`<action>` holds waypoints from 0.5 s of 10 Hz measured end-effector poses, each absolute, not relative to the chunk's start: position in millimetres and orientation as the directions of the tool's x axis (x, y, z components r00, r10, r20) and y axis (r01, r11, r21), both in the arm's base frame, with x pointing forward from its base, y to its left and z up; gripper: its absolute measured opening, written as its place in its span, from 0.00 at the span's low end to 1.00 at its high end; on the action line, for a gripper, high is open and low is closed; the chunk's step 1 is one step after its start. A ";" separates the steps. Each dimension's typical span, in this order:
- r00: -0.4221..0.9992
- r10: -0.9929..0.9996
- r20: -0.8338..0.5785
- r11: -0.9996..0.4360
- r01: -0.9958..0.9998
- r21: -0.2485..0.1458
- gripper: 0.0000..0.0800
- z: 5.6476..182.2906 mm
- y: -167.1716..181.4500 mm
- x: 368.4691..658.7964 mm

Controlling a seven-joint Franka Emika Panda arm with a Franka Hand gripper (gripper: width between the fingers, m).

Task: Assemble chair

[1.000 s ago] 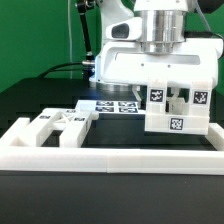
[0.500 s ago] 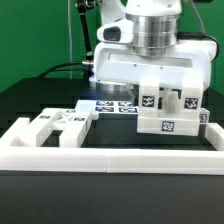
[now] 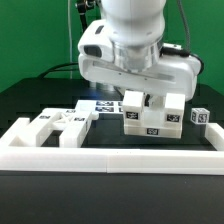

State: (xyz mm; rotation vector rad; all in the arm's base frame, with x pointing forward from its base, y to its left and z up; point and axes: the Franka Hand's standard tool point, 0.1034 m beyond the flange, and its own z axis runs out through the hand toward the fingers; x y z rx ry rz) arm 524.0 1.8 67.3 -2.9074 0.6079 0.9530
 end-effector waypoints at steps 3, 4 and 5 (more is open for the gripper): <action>0.610 -0.335 -0.718 -0.928 -0.344 0.141 0.41 65.5 -1.9 521.5; 0.516 -0.321 -0.794 -0.930 -0.331 0.161 0.41 67.5 -1.7 513.3; 0.472 -0.312 -0.825 -0.931 -0.324 0.167 0.41 62.2 -3.5 516.9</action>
Offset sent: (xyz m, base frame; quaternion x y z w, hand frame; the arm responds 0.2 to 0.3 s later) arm 0.0040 0.0176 0.0062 -0.0079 -0.2901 0.0066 0.9569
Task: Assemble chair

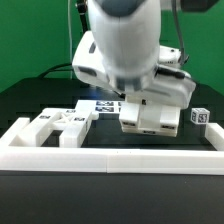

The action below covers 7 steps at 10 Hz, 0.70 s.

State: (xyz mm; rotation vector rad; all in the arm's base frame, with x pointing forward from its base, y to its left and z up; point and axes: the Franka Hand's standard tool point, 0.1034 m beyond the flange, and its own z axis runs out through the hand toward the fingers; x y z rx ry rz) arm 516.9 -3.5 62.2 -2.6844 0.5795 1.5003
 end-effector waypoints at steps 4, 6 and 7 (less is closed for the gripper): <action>0.264 -0.289 -0.920 -0.934 -0.288 0.211 0.41 53.2 -15.6 502.7; 0.311 -0.293 -0.904 -0.934 -0.296 0.201 0.41 55.1 -14.0 505.2; 0.304 -0.294 -0.906 -0.933 -0.297 0.203 0.62 54.2 -15.0 502.8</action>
Offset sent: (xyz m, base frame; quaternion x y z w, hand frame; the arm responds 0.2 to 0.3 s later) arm 0.0023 0.0012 -0.0003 -0.0068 -0.1850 0.0008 0.9827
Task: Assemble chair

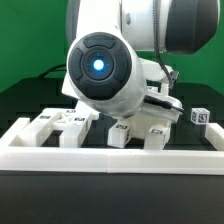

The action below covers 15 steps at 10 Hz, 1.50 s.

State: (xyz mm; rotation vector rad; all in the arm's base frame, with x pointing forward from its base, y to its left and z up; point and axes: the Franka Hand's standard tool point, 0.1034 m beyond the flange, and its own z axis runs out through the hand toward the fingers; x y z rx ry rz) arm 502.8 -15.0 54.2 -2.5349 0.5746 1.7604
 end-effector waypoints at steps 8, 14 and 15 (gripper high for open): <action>0.303 -0.289 -0.908 -0.926 -0.328 0.185 0.81 40.2 -39.3 504.0; 0.324 -0.253 -0.912 -0.929 -0.346 0.134 0.81 71.1 -55.7 511.4; 0.340 -0.252 -0.906 -0.931 -0.342 0.130 0.81 75.7 -54.6 514.8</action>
Offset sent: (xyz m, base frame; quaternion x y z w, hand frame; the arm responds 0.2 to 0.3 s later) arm 0.0000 0.0000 0.0000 0.0000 0.0000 0.0000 1.0000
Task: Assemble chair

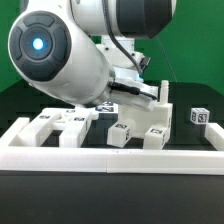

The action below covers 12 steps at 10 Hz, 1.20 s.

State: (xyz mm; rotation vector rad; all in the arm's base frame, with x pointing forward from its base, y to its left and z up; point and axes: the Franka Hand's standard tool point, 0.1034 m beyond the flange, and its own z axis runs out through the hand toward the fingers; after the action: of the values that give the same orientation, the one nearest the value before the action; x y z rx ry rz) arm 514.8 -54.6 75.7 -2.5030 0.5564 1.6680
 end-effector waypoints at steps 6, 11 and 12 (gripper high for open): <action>0.595 -0.247 -0.765 -0.948 -0.313 0.063 0.81 75.4 -54.6 551.4; 0.840 -0.285 -0.462 -0.948 -0.317 0.008 0.81 81.5 -54.1 585.2; 0.860 -0.291 -0.419 -0.948 -0.319 0.004 0.81 80.9 -53.7 586.9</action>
Offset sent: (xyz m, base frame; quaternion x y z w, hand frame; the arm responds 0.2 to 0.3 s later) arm 0.0000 0.0000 0.0000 0.0000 0.0650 0.0000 0.9979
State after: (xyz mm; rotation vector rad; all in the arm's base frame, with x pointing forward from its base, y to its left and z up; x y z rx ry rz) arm 586.9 -53.7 80.9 -2.9662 0.4871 0.6529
